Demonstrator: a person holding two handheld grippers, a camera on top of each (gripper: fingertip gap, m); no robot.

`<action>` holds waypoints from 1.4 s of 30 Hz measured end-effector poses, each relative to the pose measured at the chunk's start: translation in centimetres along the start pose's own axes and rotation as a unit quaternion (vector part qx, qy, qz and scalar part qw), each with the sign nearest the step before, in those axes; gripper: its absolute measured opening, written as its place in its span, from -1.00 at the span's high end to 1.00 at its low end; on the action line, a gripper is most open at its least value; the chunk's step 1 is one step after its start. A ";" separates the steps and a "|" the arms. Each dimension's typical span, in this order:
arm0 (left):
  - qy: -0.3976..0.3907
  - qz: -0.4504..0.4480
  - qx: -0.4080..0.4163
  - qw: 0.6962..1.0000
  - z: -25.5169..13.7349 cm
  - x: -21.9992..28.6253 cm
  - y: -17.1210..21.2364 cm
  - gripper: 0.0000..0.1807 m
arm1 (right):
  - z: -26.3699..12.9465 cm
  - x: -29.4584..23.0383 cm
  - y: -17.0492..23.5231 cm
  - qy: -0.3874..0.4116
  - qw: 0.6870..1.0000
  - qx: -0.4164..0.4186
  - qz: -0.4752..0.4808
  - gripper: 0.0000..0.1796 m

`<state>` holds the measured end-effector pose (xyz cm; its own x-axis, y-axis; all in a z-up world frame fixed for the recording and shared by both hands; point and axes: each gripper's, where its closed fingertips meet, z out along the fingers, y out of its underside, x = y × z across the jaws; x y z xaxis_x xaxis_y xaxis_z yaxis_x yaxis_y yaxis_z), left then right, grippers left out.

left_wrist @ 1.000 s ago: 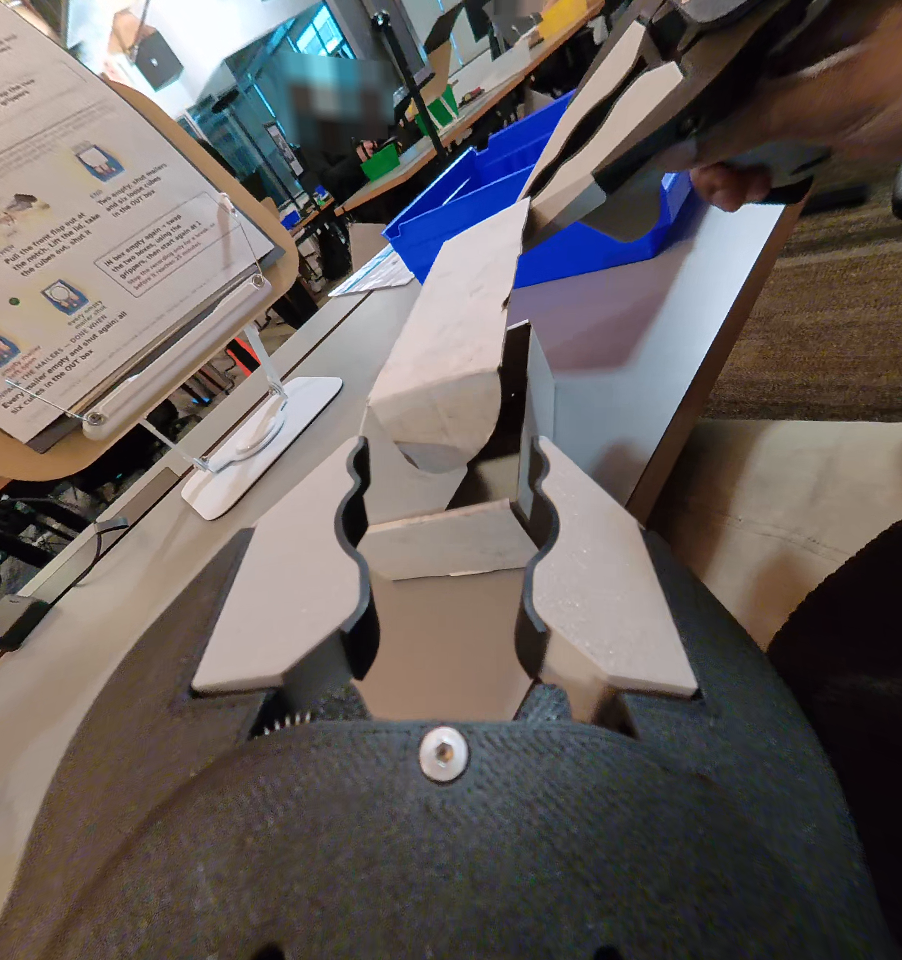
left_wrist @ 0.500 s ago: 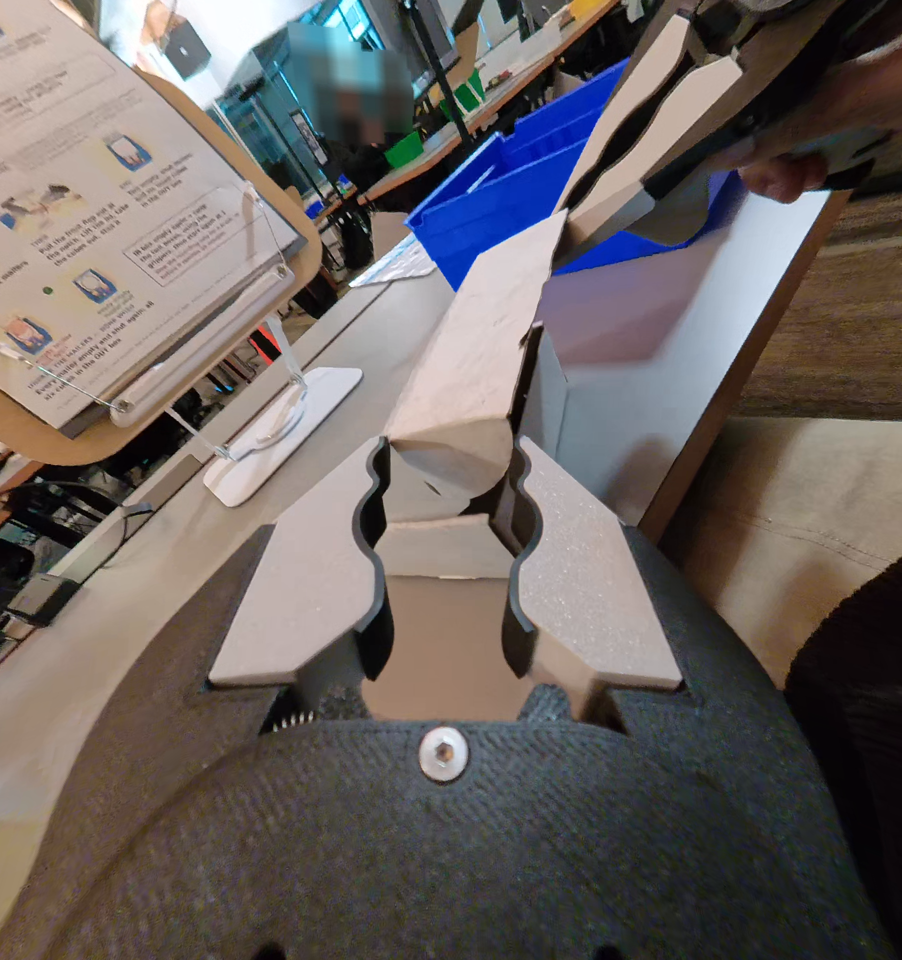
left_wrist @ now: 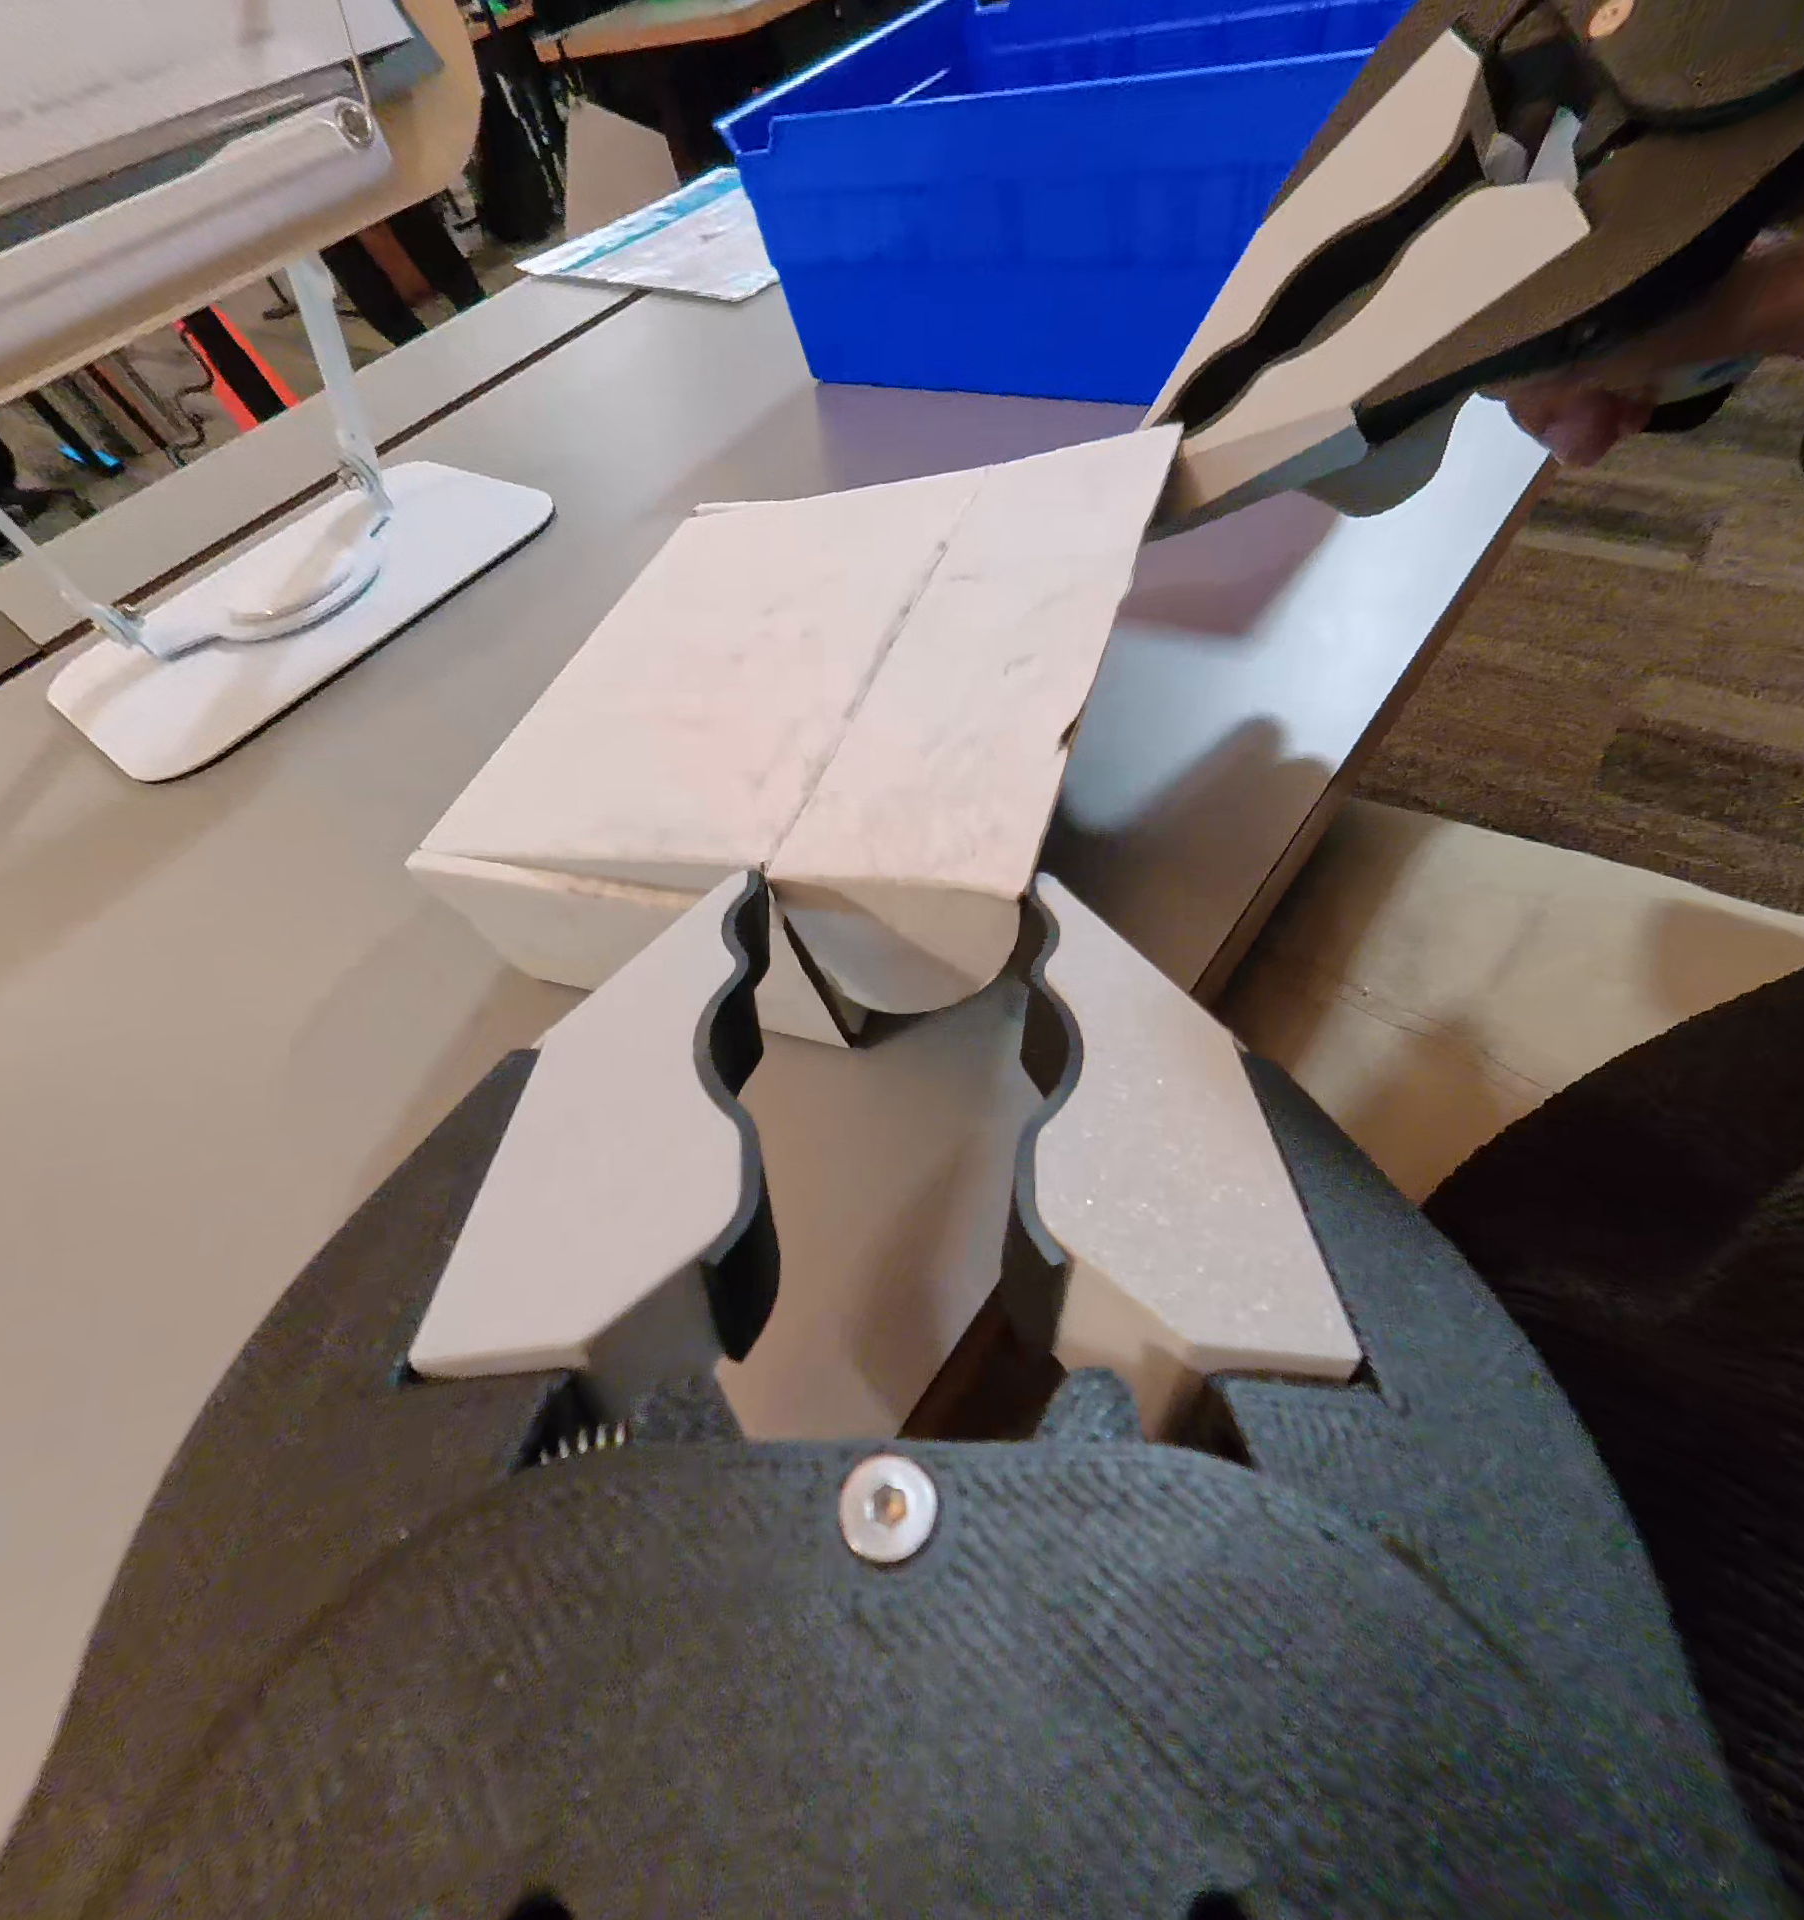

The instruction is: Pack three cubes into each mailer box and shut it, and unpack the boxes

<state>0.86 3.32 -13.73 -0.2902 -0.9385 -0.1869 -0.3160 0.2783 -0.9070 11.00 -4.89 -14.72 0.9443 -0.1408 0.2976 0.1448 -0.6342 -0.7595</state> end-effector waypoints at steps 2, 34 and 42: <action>-0.001 -0.003 0.001 1.000 0.0 -0.1 0.0 0.49 | 0.1 0.0 -0.1 0.005 1.000 0.000 -0.007 0.95; -0.051 0.075 -0.009 0.996 -0.4 -0.6 0.7 0.61 | 0.9 -0.2 -0.8 0.022 0.996 0.022 -0.080 0.66; -0.047 0.062 0.041 0.996 -1.2 -0.6 -1.2 0.66 | -0.8 0.5 -2.2 0.022 0.996 0.063 -0.053 0.78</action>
<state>0.30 3.79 -12.11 -0.2346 -0.9141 -0.3306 -0.2071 0.3793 -0.9018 10.89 -4.20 -12.46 0.9081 -0.1137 0.4031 0.2812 -0.5477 -0.7880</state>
